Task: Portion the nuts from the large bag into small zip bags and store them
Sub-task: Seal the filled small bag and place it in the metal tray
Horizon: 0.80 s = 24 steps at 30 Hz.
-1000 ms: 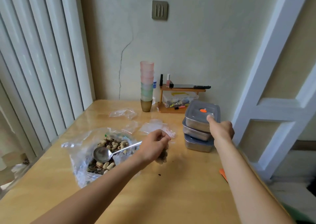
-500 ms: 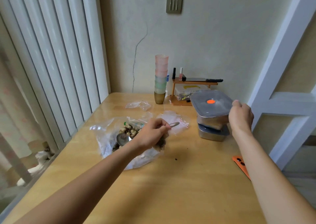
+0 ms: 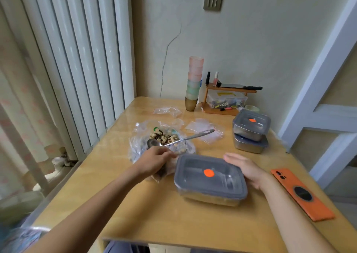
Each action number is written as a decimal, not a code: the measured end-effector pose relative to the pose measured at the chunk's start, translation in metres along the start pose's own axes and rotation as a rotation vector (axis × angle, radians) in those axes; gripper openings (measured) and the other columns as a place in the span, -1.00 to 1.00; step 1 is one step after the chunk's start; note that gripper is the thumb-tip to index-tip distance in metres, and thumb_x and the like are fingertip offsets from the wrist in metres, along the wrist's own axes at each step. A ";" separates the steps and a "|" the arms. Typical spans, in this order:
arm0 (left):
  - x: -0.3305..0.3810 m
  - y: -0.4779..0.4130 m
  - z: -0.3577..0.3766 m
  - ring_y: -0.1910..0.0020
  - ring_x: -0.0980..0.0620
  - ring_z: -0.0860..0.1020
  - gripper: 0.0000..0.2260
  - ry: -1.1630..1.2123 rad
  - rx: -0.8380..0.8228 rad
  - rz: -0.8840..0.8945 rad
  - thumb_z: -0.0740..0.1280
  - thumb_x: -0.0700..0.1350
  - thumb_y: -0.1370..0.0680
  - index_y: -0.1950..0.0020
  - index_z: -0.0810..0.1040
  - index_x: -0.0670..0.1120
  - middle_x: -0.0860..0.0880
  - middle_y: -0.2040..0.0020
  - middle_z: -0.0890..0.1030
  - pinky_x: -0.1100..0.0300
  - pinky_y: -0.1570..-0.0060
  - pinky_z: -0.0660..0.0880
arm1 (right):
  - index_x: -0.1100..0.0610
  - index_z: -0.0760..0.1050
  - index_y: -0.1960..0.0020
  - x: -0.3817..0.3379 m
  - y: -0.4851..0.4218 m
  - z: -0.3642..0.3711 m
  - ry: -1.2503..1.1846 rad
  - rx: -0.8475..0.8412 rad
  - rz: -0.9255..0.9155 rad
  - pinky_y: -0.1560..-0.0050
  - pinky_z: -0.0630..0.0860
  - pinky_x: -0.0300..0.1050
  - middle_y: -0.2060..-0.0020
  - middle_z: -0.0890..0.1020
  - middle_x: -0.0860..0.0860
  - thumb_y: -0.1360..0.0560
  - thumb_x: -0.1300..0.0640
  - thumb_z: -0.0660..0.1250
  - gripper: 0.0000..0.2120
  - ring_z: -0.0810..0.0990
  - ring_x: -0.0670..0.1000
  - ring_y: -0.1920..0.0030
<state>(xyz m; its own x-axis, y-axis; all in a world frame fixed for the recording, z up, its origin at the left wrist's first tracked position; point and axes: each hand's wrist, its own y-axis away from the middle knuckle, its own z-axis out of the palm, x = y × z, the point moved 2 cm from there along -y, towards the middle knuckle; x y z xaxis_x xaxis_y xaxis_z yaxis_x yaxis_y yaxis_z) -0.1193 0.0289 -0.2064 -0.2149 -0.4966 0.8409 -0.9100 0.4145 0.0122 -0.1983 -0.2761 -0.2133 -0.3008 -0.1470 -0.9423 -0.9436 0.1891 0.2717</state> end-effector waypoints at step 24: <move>0.015 0.006 0.017 0.01 0.11 0.60 -0.69 -0.205 -0.035 0.031 0.53 0.07 -0.51 -0.22 0.66 0.02 0.06 -0.02 0.65 0.22 0.02 0.45 | 0.24 0.52 -0.23 -0.011 0.016 0.076 0.996 0.768 -0.171 -0.11 0.51 0.08 -0.16 0.55 0.20 -0.66 -0.14 0.22 -0.56 0.51 0.21 -0.22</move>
<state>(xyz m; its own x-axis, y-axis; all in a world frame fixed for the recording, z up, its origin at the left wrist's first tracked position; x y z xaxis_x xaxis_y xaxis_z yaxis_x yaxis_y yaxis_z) -0.1342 0.0113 -0.2028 -0.3135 -0.6262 0.7139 -0.8897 0.4564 0.0096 -0.1996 -0.1979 -0.2136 -0.4722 -0.8258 -0.3085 -0.7580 0.5590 -0.3361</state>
